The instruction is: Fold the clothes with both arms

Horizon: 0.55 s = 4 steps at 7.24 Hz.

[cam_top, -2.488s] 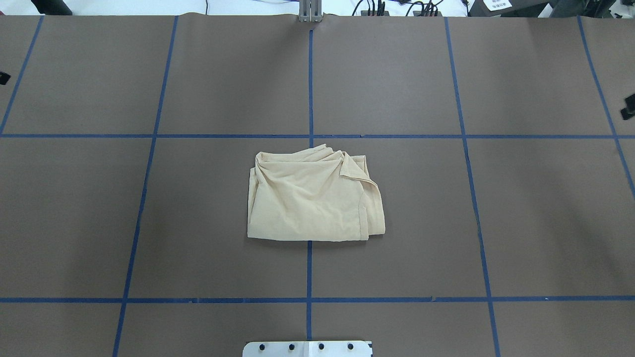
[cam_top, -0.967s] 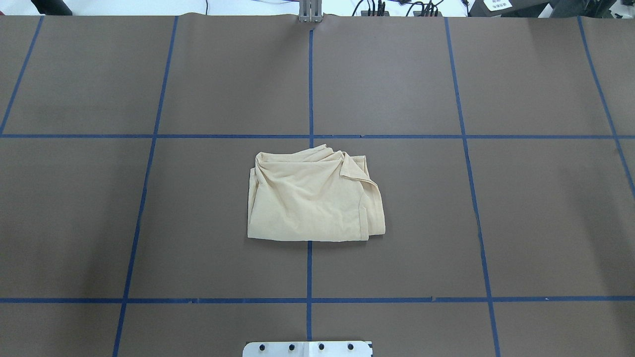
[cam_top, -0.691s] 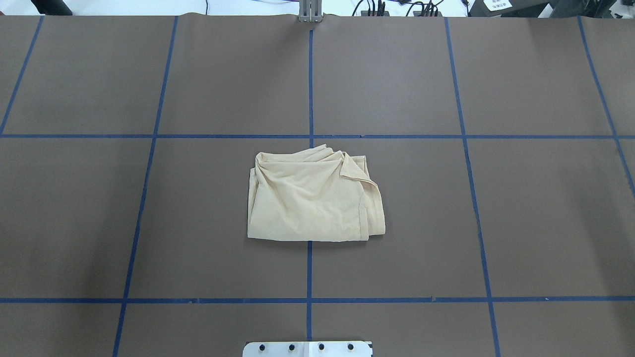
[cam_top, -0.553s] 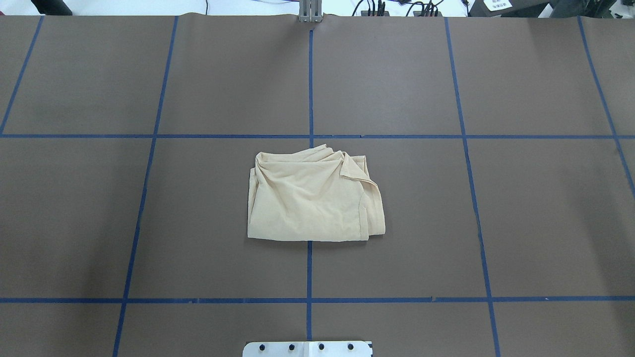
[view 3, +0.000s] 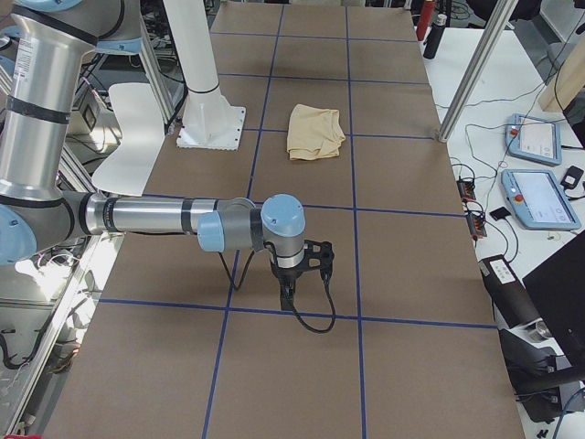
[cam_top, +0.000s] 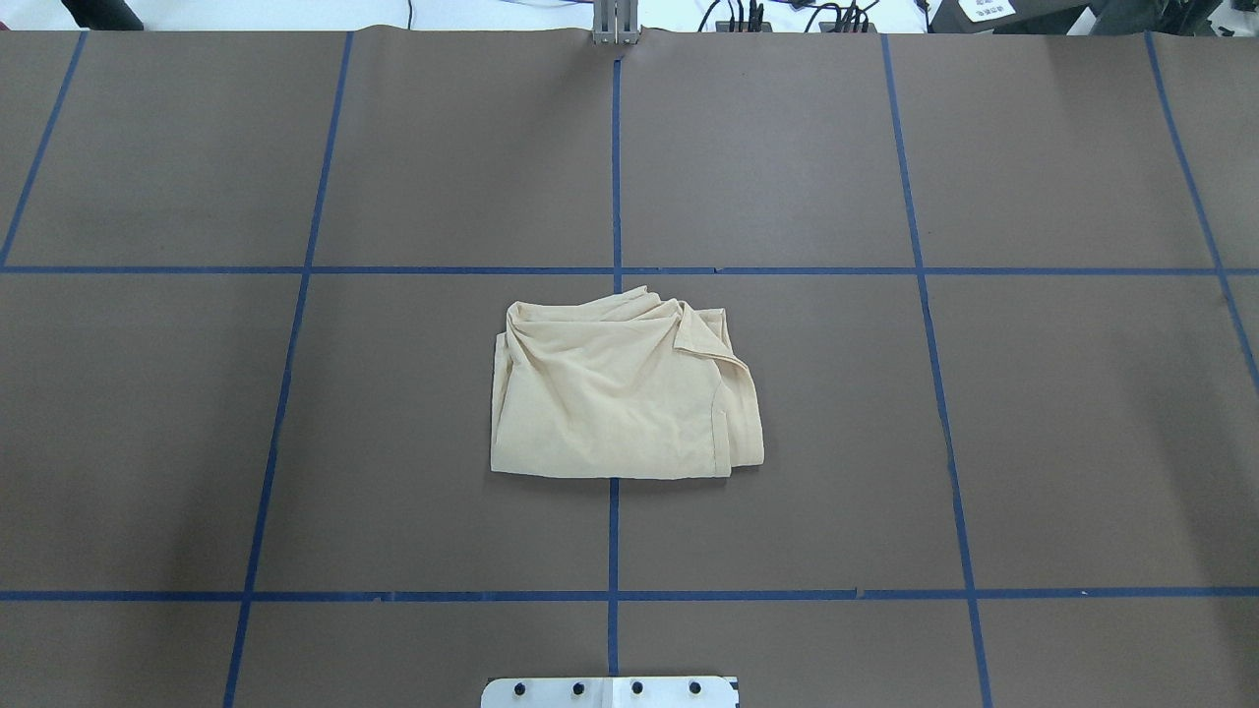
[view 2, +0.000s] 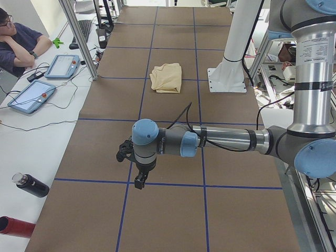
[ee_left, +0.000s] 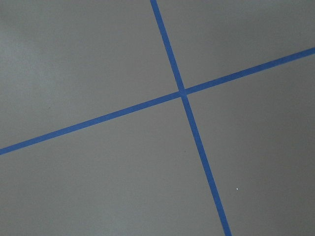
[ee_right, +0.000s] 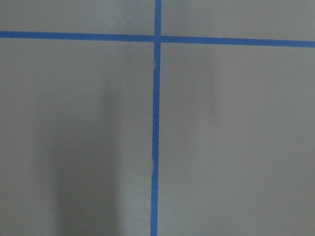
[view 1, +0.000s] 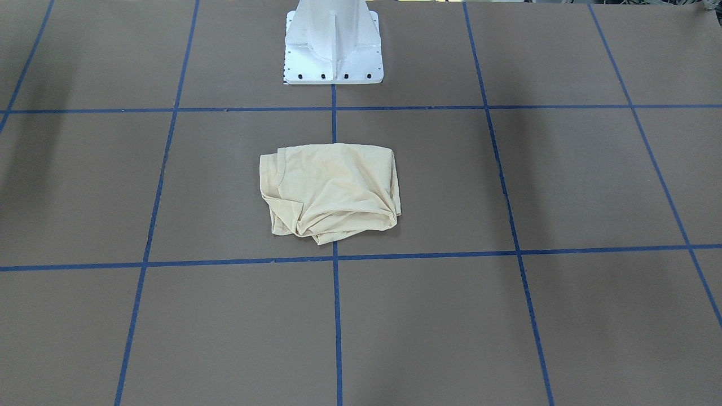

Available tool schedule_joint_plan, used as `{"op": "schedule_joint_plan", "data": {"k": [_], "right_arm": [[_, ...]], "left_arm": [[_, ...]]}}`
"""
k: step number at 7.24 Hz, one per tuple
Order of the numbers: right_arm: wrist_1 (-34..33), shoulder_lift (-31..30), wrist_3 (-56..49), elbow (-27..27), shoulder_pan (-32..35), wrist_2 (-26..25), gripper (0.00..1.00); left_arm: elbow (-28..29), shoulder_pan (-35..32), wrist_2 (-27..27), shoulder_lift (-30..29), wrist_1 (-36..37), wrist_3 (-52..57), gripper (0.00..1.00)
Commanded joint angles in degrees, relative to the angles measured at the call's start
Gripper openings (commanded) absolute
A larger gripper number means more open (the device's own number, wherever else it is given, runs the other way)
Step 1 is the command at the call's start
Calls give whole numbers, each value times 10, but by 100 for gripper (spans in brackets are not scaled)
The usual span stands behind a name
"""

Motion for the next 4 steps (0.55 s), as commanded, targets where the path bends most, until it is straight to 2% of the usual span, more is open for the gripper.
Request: {"op": "schedule_joint_plan", "data": {"k": [1, 4], "right_arm": [[1, 0, 0, 2, 0, 0, 100], [1, 0, 0, 1, 0, 0, 100]], "left_arm": [[0, 0, 0, 0, 0, 1, 100], [0, 0, 0, 8, 0, 0, 100]]}}
